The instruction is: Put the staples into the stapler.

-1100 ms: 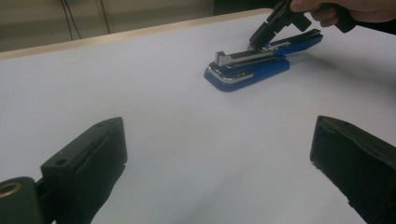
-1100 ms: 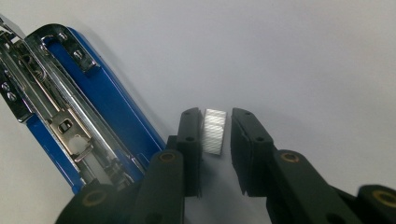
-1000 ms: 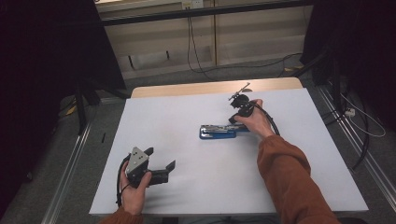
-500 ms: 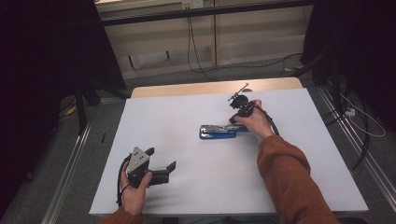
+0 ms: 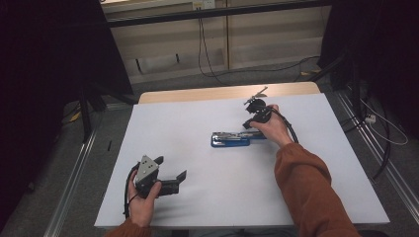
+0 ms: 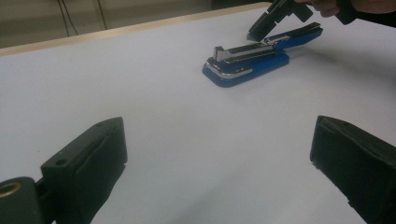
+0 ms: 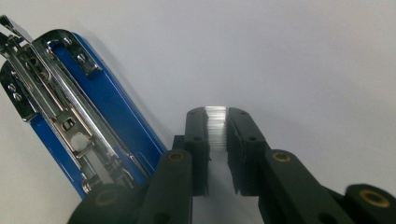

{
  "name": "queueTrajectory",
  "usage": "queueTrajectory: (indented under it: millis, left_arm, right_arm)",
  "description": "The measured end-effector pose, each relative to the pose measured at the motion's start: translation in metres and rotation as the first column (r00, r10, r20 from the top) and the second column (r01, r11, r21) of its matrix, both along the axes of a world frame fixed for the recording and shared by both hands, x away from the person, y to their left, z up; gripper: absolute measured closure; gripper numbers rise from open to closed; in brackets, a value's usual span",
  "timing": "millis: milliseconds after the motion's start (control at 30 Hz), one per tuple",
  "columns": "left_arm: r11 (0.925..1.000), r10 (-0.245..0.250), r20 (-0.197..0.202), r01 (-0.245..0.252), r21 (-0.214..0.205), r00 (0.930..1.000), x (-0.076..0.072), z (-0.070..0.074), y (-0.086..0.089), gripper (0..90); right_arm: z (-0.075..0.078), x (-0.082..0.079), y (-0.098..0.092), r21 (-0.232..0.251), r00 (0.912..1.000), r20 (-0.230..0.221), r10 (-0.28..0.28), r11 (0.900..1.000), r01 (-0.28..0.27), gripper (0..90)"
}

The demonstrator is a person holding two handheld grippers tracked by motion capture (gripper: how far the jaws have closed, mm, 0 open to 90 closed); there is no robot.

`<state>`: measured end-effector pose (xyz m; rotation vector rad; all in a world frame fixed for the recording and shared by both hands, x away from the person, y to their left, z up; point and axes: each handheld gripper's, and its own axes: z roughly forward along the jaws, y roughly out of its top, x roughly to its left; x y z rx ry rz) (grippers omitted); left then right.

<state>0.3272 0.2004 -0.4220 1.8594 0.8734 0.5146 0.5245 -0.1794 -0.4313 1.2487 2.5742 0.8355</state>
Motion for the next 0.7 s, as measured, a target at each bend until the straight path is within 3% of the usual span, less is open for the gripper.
queueTrajectory:
  millis: [267,367,600,700]
  left_arm:
    - [1.0,-0.009,-0.002,0.009,0.001,1.0,0.0,0.0,-0.001,4.1]
    - [1.0,-0.006,-0.003,0.006,-0.002,1.0,0.0,0.0,-0.001,4.1]
    - [1.0,-0.002,-0.002,0.002,-0.005,1.0,0.0,0.0,0.0,4.1]
    - [1.0,0.005,-0.001,-0.005,-0.002,1.0,0.0,0.0,0.001,4.1]
  right_arm:
    - [0.006,-0.002,-0.002,0.015,0.9992,0.038,0.011,0.9998,-0.011,79.2]
    - [0.007,-0.005,-0.002,0.05,0.9978,0.064,0.016,0.9986,-0.019,79.2]
    - [0.009,-0.008,-0.003,0.067,0.9941,0.105,0.026,0.9972,-0.033,79.2]
    - [0.012,-0.01,-0.004,0.101,0.9914,0.13,0.015,0.9945,-0.029,79.2]
